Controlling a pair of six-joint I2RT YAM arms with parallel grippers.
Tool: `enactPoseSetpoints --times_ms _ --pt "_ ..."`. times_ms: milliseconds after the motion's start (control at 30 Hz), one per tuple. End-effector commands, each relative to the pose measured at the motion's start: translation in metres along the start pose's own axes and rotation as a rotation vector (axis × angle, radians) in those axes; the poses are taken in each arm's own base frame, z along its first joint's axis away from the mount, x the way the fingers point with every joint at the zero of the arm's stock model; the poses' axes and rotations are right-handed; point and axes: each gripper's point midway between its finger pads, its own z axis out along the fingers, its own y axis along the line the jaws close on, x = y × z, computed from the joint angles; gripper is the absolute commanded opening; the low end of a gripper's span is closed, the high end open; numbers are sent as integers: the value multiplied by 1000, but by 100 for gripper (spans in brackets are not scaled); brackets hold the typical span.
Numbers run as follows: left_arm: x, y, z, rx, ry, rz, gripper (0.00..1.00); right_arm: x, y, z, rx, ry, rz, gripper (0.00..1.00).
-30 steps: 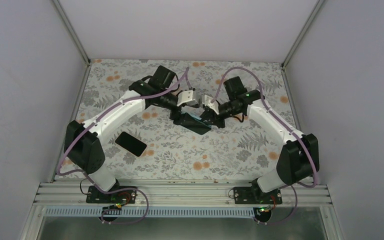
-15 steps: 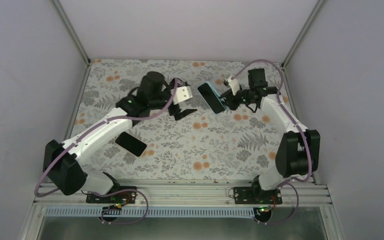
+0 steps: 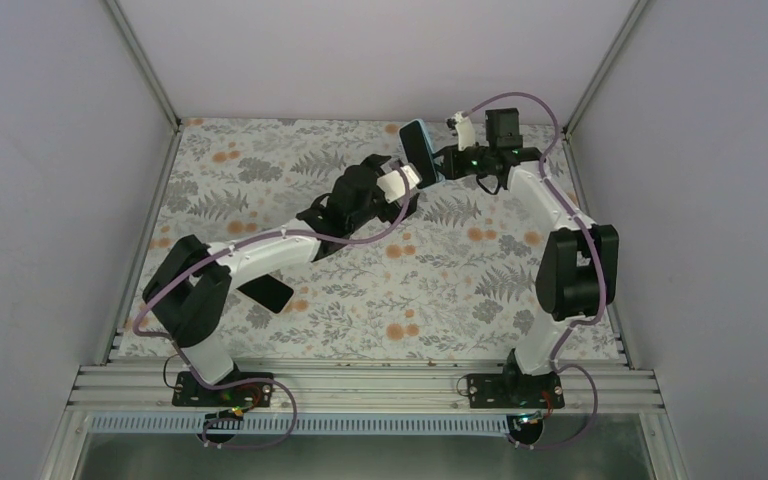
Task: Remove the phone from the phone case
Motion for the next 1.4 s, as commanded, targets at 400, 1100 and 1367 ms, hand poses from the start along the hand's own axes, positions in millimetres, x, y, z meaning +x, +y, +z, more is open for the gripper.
enactPoseSetpoints --times_ms 400,1100,1367 --pt "-19 3 50 -113 -58 -162 98 -35 12 7 -70 -107 22 4" --pt "-13 30 64 -205 -35 -199 97 -26 32 8 -135 -108 21 4" --pt "-3 32 67 -224 -5 -195 93 -32 44 -6 -135 -136 8 4"
